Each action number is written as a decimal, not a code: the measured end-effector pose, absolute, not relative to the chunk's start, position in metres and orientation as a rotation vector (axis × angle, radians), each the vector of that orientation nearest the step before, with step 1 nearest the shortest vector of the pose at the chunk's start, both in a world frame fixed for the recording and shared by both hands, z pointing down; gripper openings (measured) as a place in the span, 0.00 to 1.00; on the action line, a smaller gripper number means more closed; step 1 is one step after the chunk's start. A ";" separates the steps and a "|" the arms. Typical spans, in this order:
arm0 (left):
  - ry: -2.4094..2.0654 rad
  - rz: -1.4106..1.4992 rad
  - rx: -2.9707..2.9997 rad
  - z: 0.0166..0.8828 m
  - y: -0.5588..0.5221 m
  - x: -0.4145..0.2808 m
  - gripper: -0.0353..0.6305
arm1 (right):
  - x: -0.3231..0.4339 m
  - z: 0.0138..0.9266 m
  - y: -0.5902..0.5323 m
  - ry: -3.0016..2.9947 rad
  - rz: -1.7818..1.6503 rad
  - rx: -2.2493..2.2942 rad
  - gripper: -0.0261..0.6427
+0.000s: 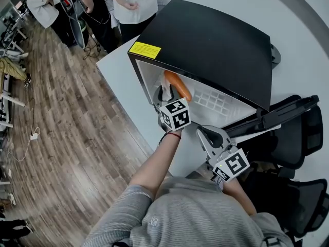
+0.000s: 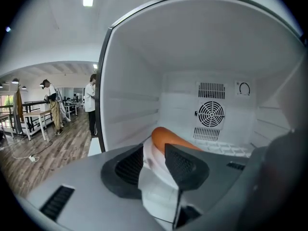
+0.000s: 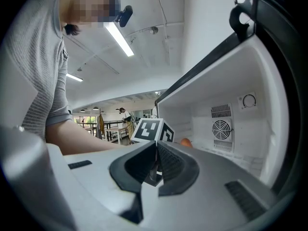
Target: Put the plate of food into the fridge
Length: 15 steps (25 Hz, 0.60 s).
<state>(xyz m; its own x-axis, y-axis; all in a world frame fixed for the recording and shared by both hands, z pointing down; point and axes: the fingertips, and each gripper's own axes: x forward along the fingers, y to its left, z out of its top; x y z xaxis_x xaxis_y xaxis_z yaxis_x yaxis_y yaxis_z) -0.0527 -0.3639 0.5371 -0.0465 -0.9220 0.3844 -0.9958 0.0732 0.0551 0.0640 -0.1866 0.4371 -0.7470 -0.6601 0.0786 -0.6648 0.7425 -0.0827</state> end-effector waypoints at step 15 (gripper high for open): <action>-1.938 0.281 2.044 0.520 -0.345 -0.047 0.07 | 0.056 0.433 -0.175 -2.904 0.150 1.092 0.06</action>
<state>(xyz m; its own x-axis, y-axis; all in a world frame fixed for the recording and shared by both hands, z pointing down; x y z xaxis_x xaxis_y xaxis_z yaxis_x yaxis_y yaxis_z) -0.0475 -0.3446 0.5200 0.0655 -0.9347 0.3495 -0.9954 -0.0369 0.0880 0.0563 -0.1751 0.4334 -0.7522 -0.6555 0.0668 -0.6589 0.7482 -0.0779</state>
